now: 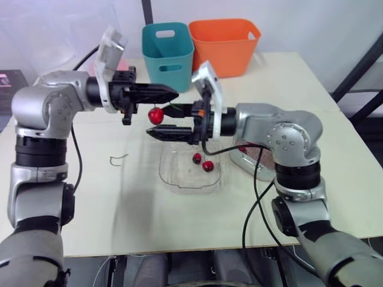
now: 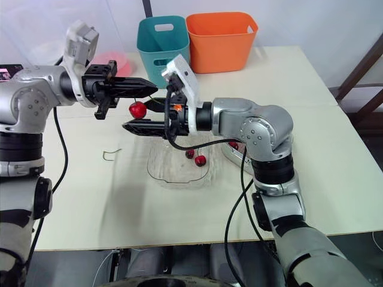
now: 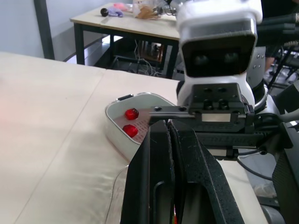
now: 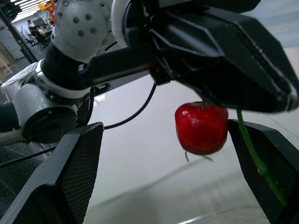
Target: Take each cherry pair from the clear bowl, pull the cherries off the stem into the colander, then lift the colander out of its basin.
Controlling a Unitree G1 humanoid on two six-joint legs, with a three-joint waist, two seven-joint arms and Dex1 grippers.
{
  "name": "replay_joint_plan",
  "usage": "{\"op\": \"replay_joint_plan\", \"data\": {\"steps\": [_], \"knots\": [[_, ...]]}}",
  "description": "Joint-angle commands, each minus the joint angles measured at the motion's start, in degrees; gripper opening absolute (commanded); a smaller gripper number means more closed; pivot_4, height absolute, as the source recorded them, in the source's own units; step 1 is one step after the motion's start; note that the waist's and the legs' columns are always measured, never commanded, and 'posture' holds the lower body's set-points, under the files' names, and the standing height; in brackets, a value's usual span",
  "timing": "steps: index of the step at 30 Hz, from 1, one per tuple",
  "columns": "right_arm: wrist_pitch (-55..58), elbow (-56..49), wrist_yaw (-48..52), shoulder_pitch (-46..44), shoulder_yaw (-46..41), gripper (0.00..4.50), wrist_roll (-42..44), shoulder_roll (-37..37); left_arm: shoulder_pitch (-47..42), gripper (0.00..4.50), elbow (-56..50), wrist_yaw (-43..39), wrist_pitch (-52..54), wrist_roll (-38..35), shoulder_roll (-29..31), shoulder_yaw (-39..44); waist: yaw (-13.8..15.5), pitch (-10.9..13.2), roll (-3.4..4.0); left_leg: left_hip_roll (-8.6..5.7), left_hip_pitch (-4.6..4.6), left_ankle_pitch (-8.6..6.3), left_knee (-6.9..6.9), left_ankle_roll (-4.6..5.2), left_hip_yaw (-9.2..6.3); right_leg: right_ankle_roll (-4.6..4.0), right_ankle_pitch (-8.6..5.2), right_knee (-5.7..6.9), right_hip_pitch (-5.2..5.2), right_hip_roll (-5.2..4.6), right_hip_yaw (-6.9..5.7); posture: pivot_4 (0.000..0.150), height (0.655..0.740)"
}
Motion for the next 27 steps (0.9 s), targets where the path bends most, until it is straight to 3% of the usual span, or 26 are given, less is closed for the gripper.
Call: {"op": "replay_joint_plan", "data": {"steps": [1,16,19,25,27], "knots": [[-0.48,-0.29,-0.89,-1.23,-0.67,4.48,0.77,1.11,-0.18,0.00,-2.28,0.61,0.48,-1.51,0.75,1.76,-0.13,0.00,0.00,-0.01,0.00,0.00,0.01,0.00,0.02,0.00,0.00,0.00,0.00,-0.01,0.01,0.150,0.7400],[-3.93,3.00,-2.19,-2.22,1.43,4.48,-2.15,3.97,1.01,0.00,-3.44,2.01,1.05,-2.97,0.38,1.68,-0.20,0.00,0.00,0.01,0.04,0.02,0.03,-0.02,0.05,0.00,0.00,0.17,-0.06,0.02,0.03,0.150,0.7400],[-4.09,2.94,-2.52,-2.10,1.38,3.70,-2.18,4.18,0.96,0.00,-3.35,2.03,1.03,-2.93,0.38,1.67,-0.23,0.00,0.00,0.01,0.04,0.02,0.02,-0.02,0.05,0.00,0.00,0.17,-0.07,0.03,0.03,0.150,0.7400],[-3.79,2.51,-3.19,-1.57,1.51,0.92,-2.07,4.33,0.59,0.00,-2.76,1.79,0.83,-2.76,0.45,1.63,-0.23,0.00,0.00,0.03,0.04,0.02,-0.01,-0.02,0.05,0.00,0.00,0.17,-0.08,0.02,0.03,0.150,0.7400],[-3.69,2.37,-3.29,-1.40,1.53,0.66,-2.08,4.18,0.56,0.00,-2.60,1.74,0.70,-2.69,0.41,1.62,-0.22,0.00,0.00,0.02,0.04,0.02,0.00,-0.02,0.05,0.00,0.00,0.17,-0.08,0.03,0.03,0.150,0.7400]]}}
